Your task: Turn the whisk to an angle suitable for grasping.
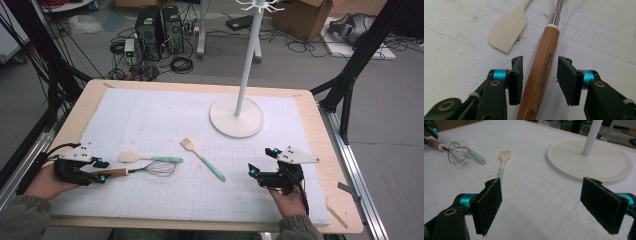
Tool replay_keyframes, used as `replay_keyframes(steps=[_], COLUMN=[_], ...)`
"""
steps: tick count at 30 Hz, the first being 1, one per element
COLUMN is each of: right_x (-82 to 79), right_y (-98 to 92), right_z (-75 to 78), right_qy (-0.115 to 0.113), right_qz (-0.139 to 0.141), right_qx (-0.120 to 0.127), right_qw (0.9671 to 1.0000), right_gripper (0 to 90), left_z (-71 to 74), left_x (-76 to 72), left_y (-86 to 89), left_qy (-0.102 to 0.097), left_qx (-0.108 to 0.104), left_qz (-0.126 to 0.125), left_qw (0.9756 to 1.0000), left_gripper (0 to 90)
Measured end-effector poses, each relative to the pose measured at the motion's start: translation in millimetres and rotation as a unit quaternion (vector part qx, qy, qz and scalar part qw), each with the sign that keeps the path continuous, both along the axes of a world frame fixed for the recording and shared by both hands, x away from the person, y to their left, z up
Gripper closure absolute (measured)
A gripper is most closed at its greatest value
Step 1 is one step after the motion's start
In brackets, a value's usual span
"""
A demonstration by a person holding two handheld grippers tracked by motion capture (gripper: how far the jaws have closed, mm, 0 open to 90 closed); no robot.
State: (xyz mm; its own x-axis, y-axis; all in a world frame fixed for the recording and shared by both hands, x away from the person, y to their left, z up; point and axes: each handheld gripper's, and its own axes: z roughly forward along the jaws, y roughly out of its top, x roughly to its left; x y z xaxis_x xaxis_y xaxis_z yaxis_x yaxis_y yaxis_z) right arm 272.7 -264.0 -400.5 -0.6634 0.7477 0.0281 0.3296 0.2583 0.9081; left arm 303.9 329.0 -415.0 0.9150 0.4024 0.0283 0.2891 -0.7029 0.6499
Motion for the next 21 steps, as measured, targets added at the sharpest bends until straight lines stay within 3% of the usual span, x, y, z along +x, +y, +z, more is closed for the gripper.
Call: replay_keyframes(steps=[21], right_x=[-0.3], right_y=[-0.7], right_z=[0.2], right_qy=[0.0], right_qz=[0.0], right_qx=[0.002], right_qw=[1.0], right_gripper=[16.4], left_z=[-12.5], left_x=[9.4], left_y=[-10.1], left_qy=[0.025], left_qx=[0.02], left_qz=[-0.007], left_qw=[0.9995], left_gripper=[56.7])
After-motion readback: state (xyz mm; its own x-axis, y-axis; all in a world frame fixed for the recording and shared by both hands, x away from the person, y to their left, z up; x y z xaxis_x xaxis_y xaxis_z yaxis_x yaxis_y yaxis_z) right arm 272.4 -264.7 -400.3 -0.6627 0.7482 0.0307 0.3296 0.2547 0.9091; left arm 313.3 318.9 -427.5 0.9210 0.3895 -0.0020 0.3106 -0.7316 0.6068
